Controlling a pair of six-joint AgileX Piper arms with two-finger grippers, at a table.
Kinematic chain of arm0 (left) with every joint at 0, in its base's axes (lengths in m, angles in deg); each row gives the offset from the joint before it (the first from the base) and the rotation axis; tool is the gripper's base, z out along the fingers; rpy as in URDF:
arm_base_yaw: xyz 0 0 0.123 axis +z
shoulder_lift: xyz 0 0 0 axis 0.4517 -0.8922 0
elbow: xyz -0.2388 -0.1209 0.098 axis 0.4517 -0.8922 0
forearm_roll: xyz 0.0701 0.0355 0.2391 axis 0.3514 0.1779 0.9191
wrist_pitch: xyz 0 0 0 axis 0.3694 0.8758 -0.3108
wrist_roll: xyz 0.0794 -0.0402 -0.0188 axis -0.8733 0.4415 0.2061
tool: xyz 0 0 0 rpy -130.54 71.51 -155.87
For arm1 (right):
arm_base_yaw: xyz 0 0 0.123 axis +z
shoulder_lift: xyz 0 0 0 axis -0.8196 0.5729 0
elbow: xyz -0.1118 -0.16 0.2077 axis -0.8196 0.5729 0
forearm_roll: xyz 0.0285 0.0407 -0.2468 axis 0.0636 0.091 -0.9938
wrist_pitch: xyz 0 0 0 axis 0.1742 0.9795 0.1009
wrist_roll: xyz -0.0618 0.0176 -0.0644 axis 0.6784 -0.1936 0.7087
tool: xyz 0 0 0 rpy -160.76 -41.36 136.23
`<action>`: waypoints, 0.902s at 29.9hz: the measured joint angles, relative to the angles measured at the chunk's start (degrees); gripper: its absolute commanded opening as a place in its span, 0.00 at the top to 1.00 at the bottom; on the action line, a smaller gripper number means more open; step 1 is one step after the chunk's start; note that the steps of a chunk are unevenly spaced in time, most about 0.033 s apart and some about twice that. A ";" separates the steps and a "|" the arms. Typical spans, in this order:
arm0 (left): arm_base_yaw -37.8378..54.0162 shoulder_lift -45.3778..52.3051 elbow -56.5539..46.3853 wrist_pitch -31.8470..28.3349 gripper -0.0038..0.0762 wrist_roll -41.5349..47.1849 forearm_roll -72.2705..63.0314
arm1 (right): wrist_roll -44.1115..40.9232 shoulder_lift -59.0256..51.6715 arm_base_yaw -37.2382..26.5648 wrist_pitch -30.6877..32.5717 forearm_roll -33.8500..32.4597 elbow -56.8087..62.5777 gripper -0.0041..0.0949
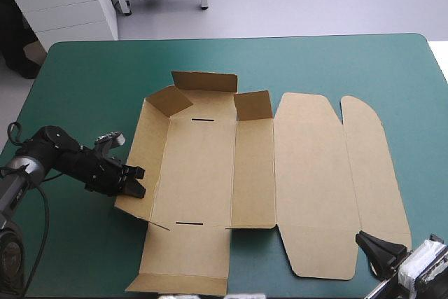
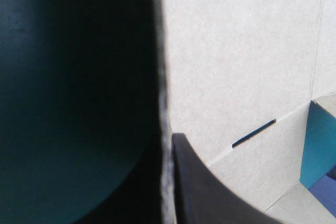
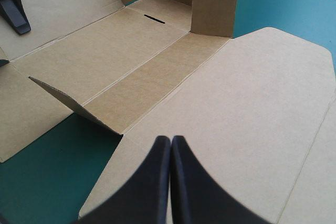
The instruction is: Fold the box
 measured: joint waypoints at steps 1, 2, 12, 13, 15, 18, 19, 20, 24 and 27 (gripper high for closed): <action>0.00 0.00 0.00 0.00 0.96 0.35 0.23 | 0.00 0.00 0.00 0.00 0.00 0.00 0.98; 0.00 0.00 0.14 0.00 0.96 0.77 0.64 | 0.00 0.00 0.00 0.00 0.00 0.00 0.98; -3.61 -1.28 11.59 1.11 0.96 9.03 21.19 | 0.00 0.00 0.00 0.00 0.00 0.00 0.98; -4.77 -1.61 12.90 1.16 0.96 9.20 22.52 | 0.00 0.00 0.00 0.00 0.00 0.00 0.98; -8.14 -2.62 16.16 1.28 0.96 9.56 25.87 | 0.00 0.00 0.00 0.00 0.00 0.00 0.98; -13.47 -4.32 20.85 1.33 0.96 9.95 32.71 | 0.00 0.00 0.00 0.00 0.00 0.00 0.98; -14.86 -4.77 21.71 1.33 0.96 9.95 34.70 | 0.00 0.00 0.00 0.00 0.00 0.00 0.98; -16.59 -5.27 23.29 1.33 0.96 9.95 37.78 | 0.00 0.00 0.00 0.00 0.00 0.00 0.98; -22.70 -6.34 26.45 0.25 0.96 9.83 47.70 | 0.00 0.00 0.00 0.00 0.00 0.00 0.98; -27.37 -6.34 27.03 -3.55 0.96 9.71 54.92 | 0.00 0.00 0.00 0.00 0.00 0.00 0.98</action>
